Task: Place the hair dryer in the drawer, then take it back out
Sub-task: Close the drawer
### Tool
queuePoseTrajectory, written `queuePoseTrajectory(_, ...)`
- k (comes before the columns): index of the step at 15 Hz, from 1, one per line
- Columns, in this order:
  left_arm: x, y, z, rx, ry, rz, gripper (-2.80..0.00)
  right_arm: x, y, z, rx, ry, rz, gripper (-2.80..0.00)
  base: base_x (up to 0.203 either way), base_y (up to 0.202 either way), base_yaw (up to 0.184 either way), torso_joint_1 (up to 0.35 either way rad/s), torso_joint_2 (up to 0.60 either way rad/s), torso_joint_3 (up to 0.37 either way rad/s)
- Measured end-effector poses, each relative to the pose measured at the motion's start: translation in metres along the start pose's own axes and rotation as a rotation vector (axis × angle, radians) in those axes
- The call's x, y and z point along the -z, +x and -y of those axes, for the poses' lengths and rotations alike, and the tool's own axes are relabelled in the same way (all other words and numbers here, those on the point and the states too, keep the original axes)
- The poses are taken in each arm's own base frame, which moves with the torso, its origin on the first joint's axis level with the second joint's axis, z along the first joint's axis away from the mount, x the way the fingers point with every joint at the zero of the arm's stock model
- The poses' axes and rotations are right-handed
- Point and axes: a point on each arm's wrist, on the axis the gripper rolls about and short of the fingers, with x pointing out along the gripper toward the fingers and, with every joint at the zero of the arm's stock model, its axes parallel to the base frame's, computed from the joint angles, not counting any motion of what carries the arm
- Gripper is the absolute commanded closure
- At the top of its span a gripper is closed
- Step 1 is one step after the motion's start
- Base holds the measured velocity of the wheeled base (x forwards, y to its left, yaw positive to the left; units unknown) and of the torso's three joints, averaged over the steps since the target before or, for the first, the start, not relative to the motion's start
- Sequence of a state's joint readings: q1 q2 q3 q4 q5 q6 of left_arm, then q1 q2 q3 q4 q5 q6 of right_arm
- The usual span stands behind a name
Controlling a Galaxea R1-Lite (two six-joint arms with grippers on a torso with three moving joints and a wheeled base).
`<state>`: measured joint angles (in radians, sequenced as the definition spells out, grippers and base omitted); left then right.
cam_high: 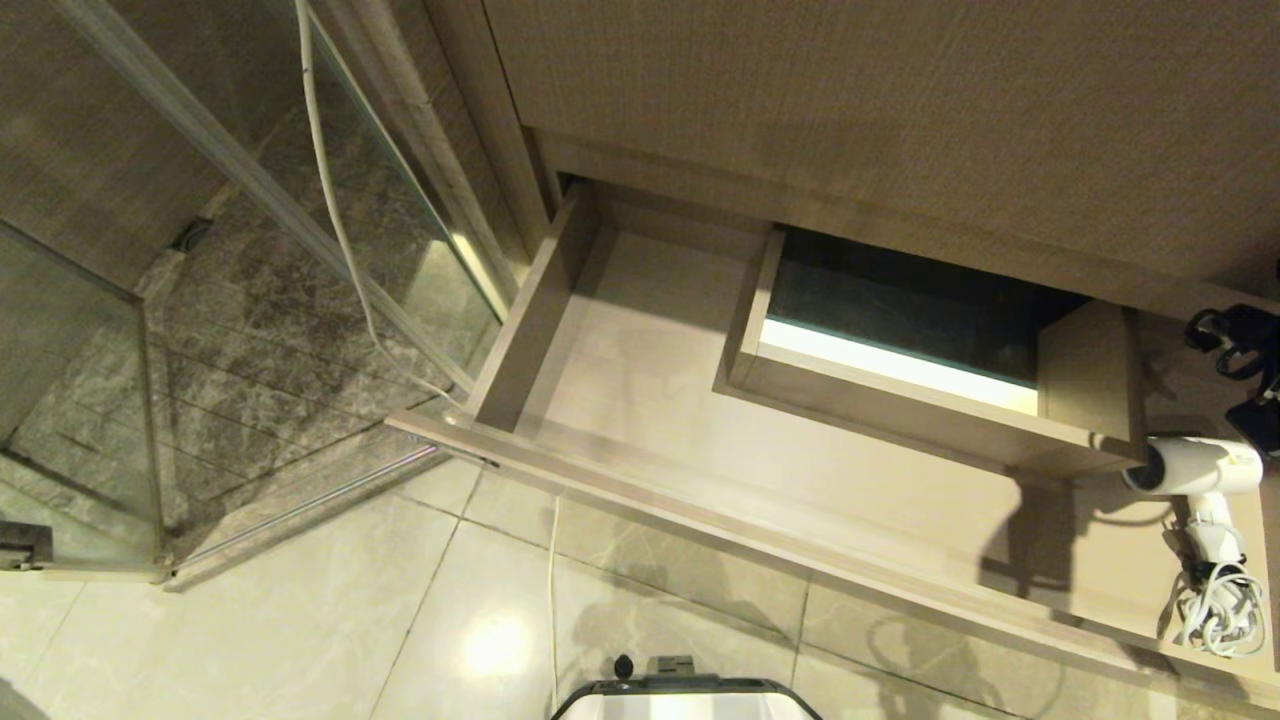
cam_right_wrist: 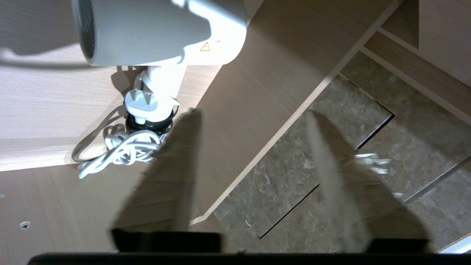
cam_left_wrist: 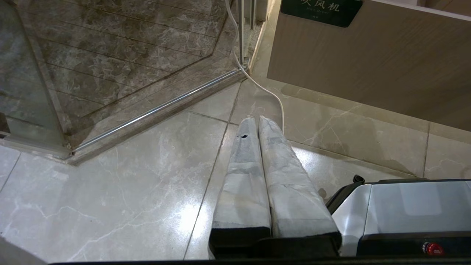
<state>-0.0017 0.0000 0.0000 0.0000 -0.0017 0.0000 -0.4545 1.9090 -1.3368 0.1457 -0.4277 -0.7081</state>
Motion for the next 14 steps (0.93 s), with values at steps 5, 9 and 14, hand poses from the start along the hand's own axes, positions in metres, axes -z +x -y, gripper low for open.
queuePoseTrajectory(5,0.0,0.0,0.0,0.0,0.0,0.0,0.0,0.003,-0.018,0.007,-0.03,0.02,0.061,0.0,0.0,0.0,0.0,0.0,0.0,0.0)
queuePoseTrajectory(9,0.0,0.0,0.0,0.0,0.0,0.0,0.0,0.008,-0.051,0.014,-0.074,0.026,0.175,0.0,0.0,0.0,0.0,0.0,0.0,0.0)
queuePoseTrajectory(14,0.0,0.0,0.0,0.001,0.0,0.0,0.0,0.015,-0.113,-0.004,-0.18,0.011,0.355,0.0,0.0,0.0,0.0,0.0,0.0,0.0)
